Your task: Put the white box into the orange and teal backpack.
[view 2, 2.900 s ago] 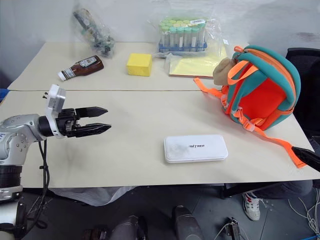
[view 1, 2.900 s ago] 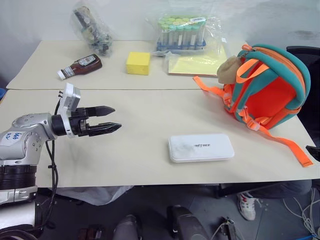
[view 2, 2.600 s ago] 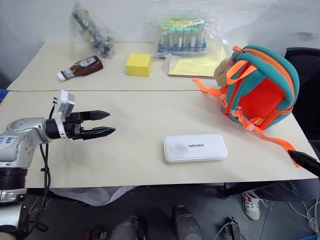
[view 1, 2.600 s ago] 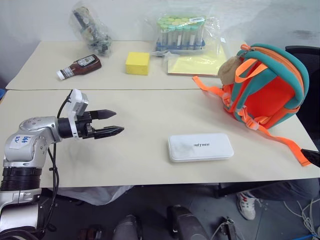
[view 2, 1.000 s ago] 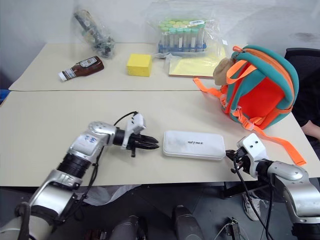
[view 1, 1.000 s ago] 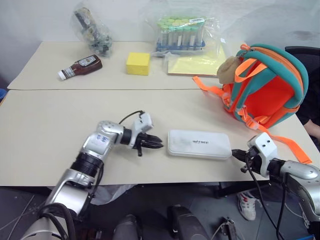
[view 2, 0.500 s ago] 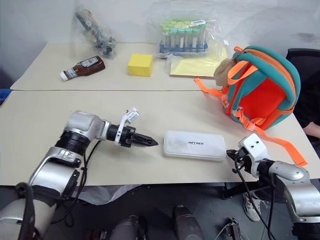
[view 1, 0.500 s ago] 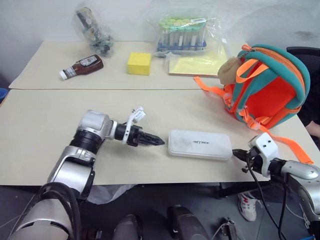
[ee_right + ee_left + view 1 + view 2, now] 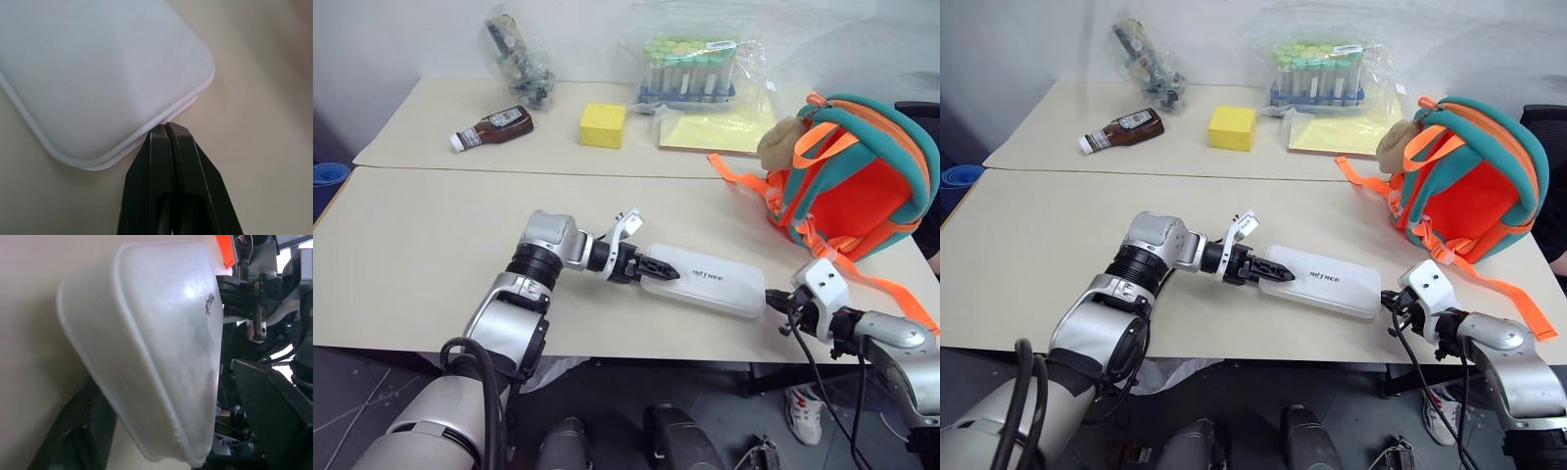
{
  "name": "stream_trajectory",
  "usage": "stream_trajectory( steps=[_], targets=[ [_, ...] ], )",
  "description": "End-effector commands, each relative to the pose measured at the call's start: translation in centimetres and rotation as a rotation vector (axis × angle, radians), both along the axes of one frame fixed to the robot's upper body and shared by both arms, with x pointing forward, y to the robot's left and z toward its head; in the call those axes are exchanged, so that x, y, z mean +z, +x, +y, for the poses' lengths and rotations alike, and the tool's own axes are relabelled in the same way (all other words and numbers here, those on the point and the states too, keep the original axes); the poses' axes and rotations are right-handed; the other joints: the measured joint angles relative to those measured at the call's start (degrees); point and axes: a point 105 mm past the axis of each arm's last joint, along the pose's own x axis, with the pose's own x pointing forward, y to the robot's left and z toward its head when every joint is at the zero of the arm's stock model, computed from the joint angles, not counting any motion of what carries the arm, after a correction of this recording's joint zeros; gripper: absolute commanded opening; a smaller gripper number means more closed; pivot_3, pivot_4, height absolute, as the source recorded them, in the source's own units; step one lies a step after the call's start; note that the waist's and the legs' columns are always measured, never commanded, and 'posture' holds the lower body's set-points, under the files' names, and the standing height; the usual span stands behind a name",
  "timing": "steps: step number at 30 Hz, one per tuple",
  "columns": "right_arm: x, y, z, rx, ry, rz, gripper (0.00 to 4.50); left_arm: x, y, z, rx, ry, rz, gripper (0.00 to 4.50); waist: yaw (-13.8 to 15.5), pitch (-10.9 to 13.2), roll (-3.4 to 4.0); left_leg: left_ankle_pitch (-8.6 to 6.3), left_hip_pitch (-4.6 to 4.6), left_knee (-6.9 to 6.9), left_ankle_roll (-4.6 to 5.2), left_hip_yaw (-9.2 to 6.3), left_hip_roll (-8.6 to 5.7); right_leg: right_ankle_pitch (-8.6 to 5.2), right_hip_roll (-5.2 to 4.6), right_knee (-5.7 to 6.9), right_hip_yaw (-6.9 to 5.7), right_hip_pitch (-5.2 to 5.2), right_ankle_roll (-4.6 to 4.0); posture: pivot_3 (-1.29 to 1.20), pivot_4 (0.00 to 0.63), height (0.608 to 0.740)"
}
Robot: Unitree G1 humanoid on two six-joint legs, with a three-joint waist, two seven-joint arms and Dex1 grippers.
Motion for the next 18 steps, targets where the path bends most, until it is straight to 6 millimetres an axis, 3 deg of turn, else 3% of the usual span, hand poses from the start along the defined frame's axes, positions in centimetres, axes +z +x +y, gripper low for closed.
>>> stream_trajectory(
  steps=[1, 5, 8, 11, 14, 18],
  targets=[
    [0.4, -0.1, -0.3, -0.015, 0.020, -0.030, 0.00, 2.0, 0.1, -0.4, -0.016, -0.076, -0.019, 2.69, -0.04, 0.00, 0.00, 0.02, -0.11, 0.02, -0.03, -0.02, 0.02, 0.00, 0.01, 0.02, -0.02, -0.11, 0.00, 0.00, 0.150, 0.740],
    [0.7, -0.8, 0.1, -0.015, 0.089, -0.050, 0.00, 3.3, -0.6, -0.6, -0.049, -0.141, -0.006, 1.51, -0.08, 0.00, 0.00, 0.04, -0.20, 0.11, -0.10, -0.07, 0.08, 0.00, 0.04, 0.06, -0.14, -0.14, 0.00, 0.00, 0.150, 0.740],
    [1.7, -1.9, 0.0, -0.039, 0.142, -0.081, 0.00, 4.2, -1.0, -0.4, -0.058, -0.184, -0.008, 1.23, -0.07, 0.00, 0.01, 0.03, -0.22, 0.21, -0.10, -0.09, 0.06, 0.00, 0.03, 0.16, -0.15, -0.14, 0.00, 0.00, 0.150, 0.740],
    [3.4, -3.3, -0.6, -0.087, 0.210, -0.111, 0.61, 5.2, -0.9, 0.5, -0.035, -0.222, -0.027, 1.23, -0.15, 0.02, 0.06, 0.03, -0.31, 0.26, -0.12, -0.17, 0.09, -0.02, 0.02, 0.23, -0.13, -0.21, -0.03, 0.00, 0.150, 0.740],
    [6.1, -4.0, -2.3, -0.194, 0.260, -0.193, 1.51, 6.6, -0.1, 2.9, 0.045, -0.265, -0.091, 1.23, -0.61, 0.03, 0.08, 0.03, -0.36, 0.30, -0.14, -0.20, 0.11, -0.02, 0.03, 0.29, -0.14, -0.25, -0.04, 0.00, 0.150, 0.740],
    [9.6, -3.3, -3.0, -0.257, 0.338, -0.293, 2.69, 8.1, 0.5, 6.5, 0.151, -0.311, -0.159, 1.23, -1.04, 0.03, 0.09, 0.05, -0.30, 0.30, -0.22, -0.21, 0.18, -0.05, 0.08, 0.35, -0.15, -0.25, -0.09, 0.00, 0.150, 0.740]
  ],
)
